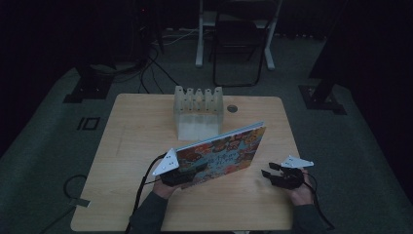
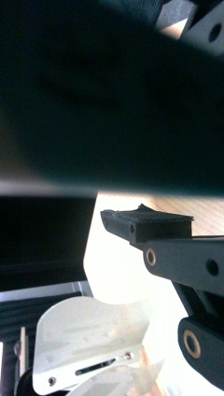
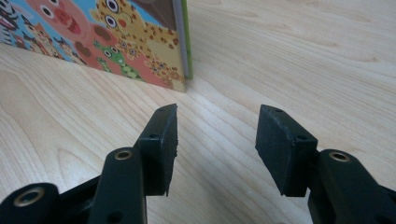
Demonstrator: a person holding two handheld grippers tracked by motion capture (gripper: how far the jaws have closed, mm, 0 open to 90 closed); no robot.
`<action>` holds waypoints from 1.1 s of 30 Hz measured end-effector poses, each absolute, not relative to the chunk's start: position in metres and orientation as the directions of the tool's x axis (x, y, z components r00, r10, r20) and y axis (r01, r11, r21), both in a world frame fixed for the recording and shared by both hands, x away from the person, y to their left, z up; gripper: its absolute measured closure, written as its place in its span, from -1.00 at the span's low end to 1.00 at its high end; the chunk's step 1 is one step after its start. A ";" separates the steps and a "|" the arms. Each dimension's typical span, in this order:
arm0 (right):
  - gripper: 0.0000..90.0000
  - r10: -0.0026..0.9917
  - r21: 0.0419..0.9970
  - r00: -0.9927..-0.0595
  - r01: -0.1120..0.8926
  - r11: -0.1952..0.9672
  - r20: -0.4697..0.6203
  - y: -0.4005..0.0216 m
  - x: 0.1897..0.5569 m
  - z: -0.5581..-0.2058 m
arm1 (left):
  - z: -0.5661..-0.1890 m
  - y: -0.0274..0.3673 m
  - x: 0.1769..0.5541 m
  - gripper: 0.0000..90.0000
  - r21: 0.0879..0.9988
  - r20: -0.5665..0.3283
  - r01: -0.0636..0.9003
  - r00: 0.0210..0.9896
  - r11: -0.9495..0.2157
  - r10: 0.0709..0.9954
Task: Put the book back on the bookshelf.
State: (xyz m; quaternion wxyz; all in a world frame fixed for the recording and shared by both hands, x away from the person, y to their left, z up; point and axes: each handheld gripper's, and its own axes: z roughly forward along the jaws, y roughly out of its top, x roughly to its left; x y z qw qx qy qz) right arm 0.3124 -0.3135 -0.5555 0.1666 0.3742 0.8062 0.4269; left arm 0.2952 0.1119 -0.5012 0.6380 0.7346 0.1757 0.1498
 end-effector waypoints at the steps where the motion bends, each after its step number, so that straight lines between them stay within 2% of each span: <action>1: 0.07 0.748 0.810 -0.661 0.466 0.355 0.053 -0.315 0.313 -0.557 | -0.501 0.112 0.296 0.41 0.990 -0.007 0.069 0.894 -0.124 0.448; 6: 0.07 0.754 0.808 -0.655 0.472 0.351 0.055 -0.317 0.314 -0.560 | -0.502 0.111 0.295 0.59 0.990 0.007 0.056 0.899 -0.132 0.438; 15: 0.06 0.760 0.796 -0.648 0.482 0.367 0.042 -0.318 0.315 -0.565 | -0.505 0.109 0.297 0.66 0.990 -0.031 0.087 0.903 -0.112 0.428; 23: 0.05 0.765 0.791 -0.641 0.496 0.358 0.055 -0.321 0.315 -0.570 | -0.504 0.104 0.292 0.77 0.990 0.029 0.034 0.905 -0.140 0.425; 33: 0.03 0.761 0.771 -0.649 0.493 0.403 0.017 -0.316 0.315 -0.571 | -0.503 0.098 0.288 0.80 0.989 0.042 0.026 0.895 -0.147 0.444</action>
